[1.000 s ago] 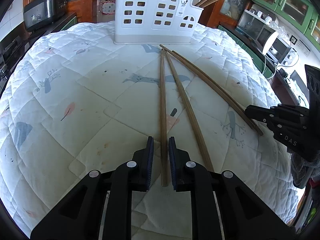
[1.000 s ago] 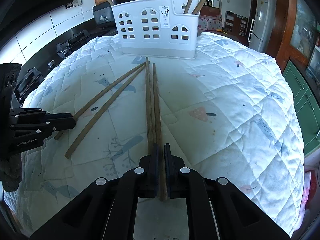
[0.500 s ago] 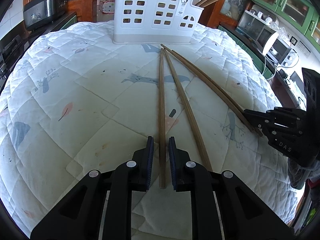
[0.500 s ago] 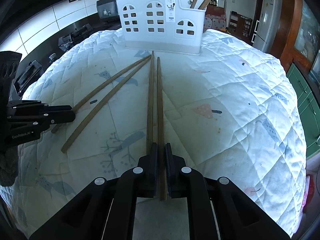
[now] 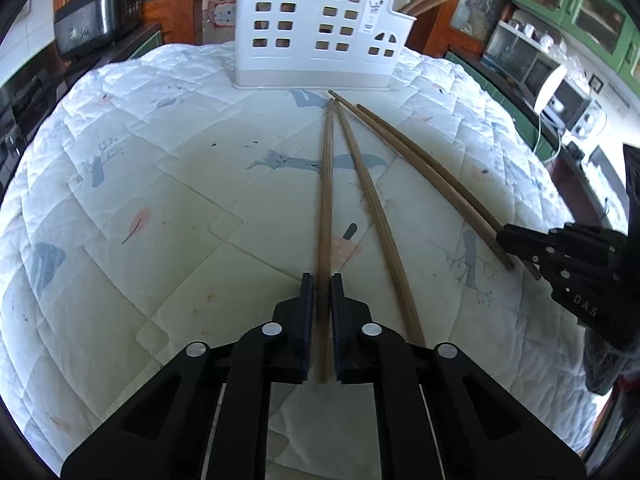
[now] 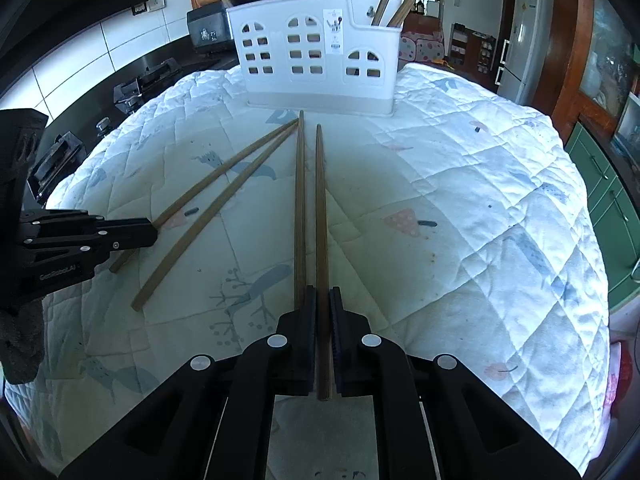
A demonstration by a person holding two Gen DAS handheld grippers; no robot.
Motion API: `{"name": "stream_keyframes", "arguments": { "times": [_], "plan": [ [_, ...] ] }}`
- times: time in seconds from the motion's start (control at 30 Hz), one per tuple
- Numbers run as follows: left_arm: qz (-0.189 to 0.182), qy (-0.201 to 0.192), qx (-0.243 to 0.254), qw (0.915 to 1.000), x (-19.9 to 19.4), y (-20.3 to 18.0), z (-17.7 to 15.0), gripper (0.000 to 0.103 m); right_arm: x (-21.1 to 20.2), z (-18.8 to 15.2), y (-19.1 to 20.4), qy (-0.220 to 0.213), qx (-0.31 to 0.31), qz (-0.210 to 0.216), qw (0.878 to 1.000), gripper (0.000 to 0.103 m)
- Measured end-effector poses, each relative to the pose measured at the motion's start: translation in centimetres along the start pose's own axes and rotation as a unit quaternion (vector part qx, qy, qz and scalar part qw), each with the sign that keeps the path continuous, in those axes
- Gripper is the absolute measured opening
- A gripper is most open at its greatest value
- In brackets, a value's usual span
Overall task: Organize utensils
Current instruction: 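Close the left gripper on a chopstick while the right gripper closes on another, then lift both chopsticks and carry them over the white holder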
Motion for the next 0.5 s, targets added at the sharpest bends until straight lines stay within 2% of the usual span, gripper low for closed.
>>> {"name": "stream_keyframes", "arguments": {
  "times": [0.2, 0.5],
  "plan": [
    [-0.006, -0.015, 0.005, 0.9999, -1.4, -0.1, 0.4, 0.006, -2.8, 1.3, 0.3, -0.032, 0.000, -0.003, 0.999, 0.007],
    [-0.015, -0.059, 0.008, 0.9981, -4.6, -0.5, 2.1, 0.006, -7.4, 4.7, 1.1, -0.085, -0.001, 0.002, 0.996, 0.007]
  ]
}}
Point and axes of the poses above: each gripper's, at about its wrist camera, not at the fingertips, and x roughly the way its jaws point, y to its left, z to its top, the point moved 4 cm from there along x, roughly the way its jaws point, and after that the axes turned 4 degrees about z, right-handed, at the moved point
